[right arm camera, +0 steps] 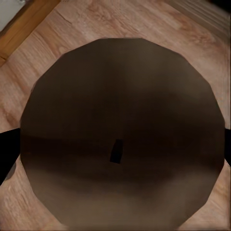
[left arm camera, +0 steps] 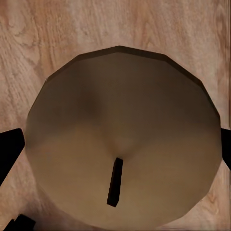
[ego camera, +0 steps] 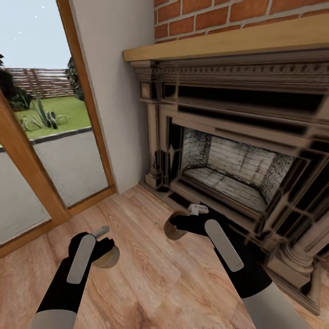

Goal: Place each of the two pumpkins and all three candles from the living room inside a cabinet in the living room (use any cabinet), then make sure every cabinet is closed, and position the cauldron so it is next to a table in the living room.

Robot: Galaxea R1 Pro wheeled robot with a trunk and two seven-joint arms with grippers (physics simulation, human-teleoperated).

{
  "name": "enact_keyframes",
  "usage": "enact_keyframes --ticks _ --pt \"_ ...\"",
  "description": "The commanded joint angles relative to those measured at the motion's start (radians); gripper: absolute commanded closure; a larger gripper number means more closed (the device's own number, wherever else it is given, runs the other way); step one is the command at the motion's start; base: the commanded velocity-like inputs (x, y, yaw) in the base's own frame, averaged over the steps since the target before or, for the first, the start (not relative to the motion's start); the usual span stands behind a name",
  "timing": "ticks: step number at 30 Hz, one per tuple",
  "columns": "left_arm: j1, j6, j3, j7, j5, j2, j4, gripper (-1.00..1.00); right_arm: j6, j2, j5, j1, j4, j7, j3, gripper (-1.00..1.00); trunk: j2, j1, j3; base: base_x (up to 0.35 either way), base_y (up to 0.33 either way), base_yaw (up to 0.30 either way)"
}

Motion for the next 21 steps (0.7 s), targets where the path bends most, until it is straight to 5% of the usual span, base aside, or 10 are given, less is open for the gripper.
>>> enact_keyframes --ticks 1,21 --pt "-0.001 0.002 -0.002 0.010 0.010 -0.001 -0.001 1.00 0.000 0.000 -0.010 -0.001 0.000 -0.010 0.001 1.00 0.000 0.000 -0.001 0.000 0.000 -0.278" --pt "-0.001 0.001 -0.021 0.009 0.010 0.000 0.000 1.00 0.000 0.002 -0.010 -0.001 0.001 -0.010 0.001 1.00 0.000 0.000 -0.001 0.000 0.000 -0.278"
